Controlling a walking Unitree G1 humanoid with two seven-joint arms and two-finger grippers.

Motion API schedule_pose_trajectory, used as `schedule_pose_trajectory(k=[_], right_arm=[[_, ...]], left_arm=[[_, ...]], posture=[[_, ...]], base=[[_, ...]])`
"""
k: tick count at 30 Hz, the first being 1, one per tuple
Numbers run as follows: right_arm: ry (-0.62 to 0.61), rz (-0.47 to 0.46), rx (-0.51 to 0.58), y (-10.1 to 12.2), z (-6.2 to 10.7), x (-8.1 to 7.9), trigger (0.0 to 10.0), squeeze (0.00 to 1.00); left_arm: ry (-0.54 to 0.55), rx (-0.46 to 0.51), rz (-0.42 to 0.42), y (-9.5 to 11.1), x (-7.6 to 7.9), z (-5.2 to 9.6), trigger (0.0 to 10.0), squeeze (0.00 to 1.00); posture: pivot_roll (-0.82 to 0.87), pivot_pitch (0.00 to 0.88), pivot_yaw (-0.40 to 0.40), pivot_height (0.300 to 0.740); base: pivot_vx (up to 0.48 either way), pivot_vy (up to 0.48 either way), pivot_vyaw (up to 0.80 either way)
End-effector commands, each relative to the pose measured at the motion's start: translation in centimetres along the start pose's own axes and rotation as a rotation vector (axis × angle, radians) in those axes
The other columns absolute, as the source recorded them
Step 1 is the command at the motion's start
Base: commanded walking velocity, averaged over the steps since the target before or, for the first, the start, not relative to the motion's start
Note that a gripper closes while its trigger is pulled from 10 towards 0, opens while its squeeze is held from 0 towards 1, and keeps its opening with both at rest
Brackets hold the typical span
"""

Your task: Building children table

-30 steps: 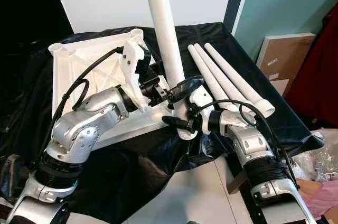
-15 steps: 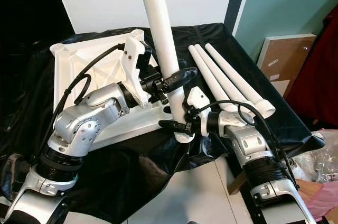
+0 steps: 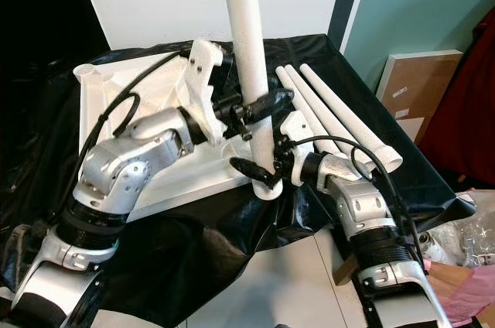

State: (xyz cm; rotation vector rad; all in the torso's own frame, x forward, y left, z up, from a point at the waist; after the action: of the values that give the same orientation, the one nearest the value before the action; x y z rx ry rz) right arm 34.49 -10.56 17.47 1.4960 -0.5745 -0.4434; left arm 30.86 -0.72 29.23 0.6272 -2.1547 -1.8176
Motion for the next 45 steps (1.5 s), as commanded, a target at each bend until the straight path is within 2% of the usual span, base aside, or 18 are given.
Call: schedule_pose_trajectory(k=[1,2,3,4,6,8,10,12,15,22,27,30,31,32,33,34,35,45], right_arm=[[-0.079,0.018,0.028,0.6,-0.3,0.4,10.0,0.31],[-0.079,0.018,0.028,0.6,-0.3,0.4,10.0,0.31],[-0.137,0.023,0.041,0.6,-0.5,0.5,10.0,0.0],[-0.137,0.023,0.041,0.6,-0.5,0.5,10.0,0.0],[-0.258,0.052,0.056,0.6,-1.2,0.2,10.0,0.0],[-0.307,0.063,0.063,0.7,-1.4,0.0,10.0,0.0],[-0.307,0.063,0.063,0.7,-1.4,0.0,10.0,0.0],[-0.42,0.052,0.094,1.1,-2.3,-0.5,10.0,0.0],[-0.51,0.057,0.106,1.3,-2.8,-0.8,10.0,0.0],[-0.521,0.042,0.107,1.2,-3.7,-1.6,10.0,0.0],[-0.564,0.065,0.117,1.5,-3.6,-1.3,10.0,0.0],[-0.602,0.04,0.113,1.4,-3.4,-1.0,10.0,0.0],[-0.611,0.038,0.11,1.3,-3.3,-0.9,8.9,0.0],[-0.62,0.04,0.109,1.2,-3.3,-0.9,8.9,0.0],[-0.627,0.043,0.103,1.2,-3.2,-0.8,3.6,0.0],[-0.632,0.046,0.099,1.1,-3.1,-0.7,3.6,0.0],[-0.633,0.047,0.096,1.0,-3.1,-0.7,0.0,0.0],[-0.637,0.054,0.089,0.9,-3.0,-0.6,0.0,0.0]], left_arm=[[0.032,0.008,0.012,0.5,-0.3,-0.5,10.0,0.0],[0.032,0.008,0.012,0.5,-0.3,-0.5,10.0,0.0],[0.066,0.012,0.01,0.8,-0.6,-0.9,10.0,0.0],[0.066,0.012,0.01,0.8,-0.6,-0.9,10.0,0.0],[0.115,0.019,0.007,1.3,-1.0,-1.7,10.0,0.0],[0.128,0.016,-0.004,1.4,-1.1,-2.1,10.0,0.0],[0.128,0.016,-0.004,1.4,-1.1,-2.1,10.0,0.0],[0.167,0.008,-0.02,1.4,-1.3,-2.8,10.0,0.0],[0.2,0.004,-0.033,1.4,-1.7,-3.2,10.0,0.0],[0.215,-0.003,-0.045,1.5,-1.7,-3.7,10.0,0.0],[0.201,0.002,-0.04,1.6,-1.3,-4.2,10.0,0.0],[0.196,0.003,-0.042,1.6,-1.0,-4.5,10.0,0.0],[0.195,0.005,-0.042,1.7,-1.0,-4.5,10.0,0.0],[0.195,0.006,-0.042,1.7,-1.0,-4.6,10.0,0.0],[0.194,0.008,-0.043,1.7,-1.0,-4.6,10.0,0.0],[0.193,0.009,-0.044,1.7,-1.0,-4.6,10.0,0.0],[0.192,0.01,-0.047,1.8,-1.0,-4.7,10.0,0.0],[0.185,0.014,-0.054,1.9,-0.9,-4.8,10.0,0.0]], posture=[[-0.02,0.012,-0.015,0.74],[-0.02,0.012,-0.015,0.74],[-0.02,0.019,-0.017,0.74],[-0.02,0.019,-0.017,0.74],[-0.03,0.029,-0.014,0.74],[-0.03,0.032,-0.014,0.74],[-0.03,0.032,-0.014,0.74],[-0.04,0.039,-0.013,0.74],[-0.04,0.04,-0.012,0.74],[-0.05,0.041,-0.006,0.74],[-0.05,0.041,-0.001,0.74],[-0.06,0.039,0.0,0.74],[-0.06,0.038,0.0,0.74],[-0.06,0.038,0.0,0.74],[-0.06,0.038,-0.001,0.74],[-0.06,0.038,-0.001,0.74],[-0.06,0.037,0.0,0.74],[-0.06,0.035,0.001,0.74]], base=[[0.0,0.0,0.0],[0.0,0.0,0.0],[0.0,0.0,0.0],[0.0,0.0,0.0],[0.0,0.0,0.0],[0.0,0.0,0.0],[0.0,0.0,0.0],[0.0,0.0,0.0],[0.0,0.0,0.0],[0.0,0.0,0.0],[0.0,0.0,0.0],[0.0,0.0,0.0],[0.0,0.0,0.0],[0.0,0.0,0.0],[0.0,0.0,0.0],[0.0,0.0,0.0],[0.0,0.0,0.0],[0.0,0.0,0.0]])
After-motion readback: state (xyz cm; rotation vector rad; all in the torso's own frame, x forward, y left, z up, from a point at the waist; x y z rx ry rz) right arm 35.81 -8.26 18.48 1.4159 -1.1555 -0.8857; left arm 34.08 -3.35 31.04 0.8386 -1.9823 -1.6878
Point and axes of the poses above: a point about 5 cm out from each wrist's last joint towards the gripper, its own z axis pointing back from the gripper into the wrist, its own y axis along the axis of the wrist's last joint, x = y × z, the point moved 3 cm from there along -z, pointing out of the wrist towards the gripper, and after that the axes turned 3 degrees about -z, right-handed, at the moved point
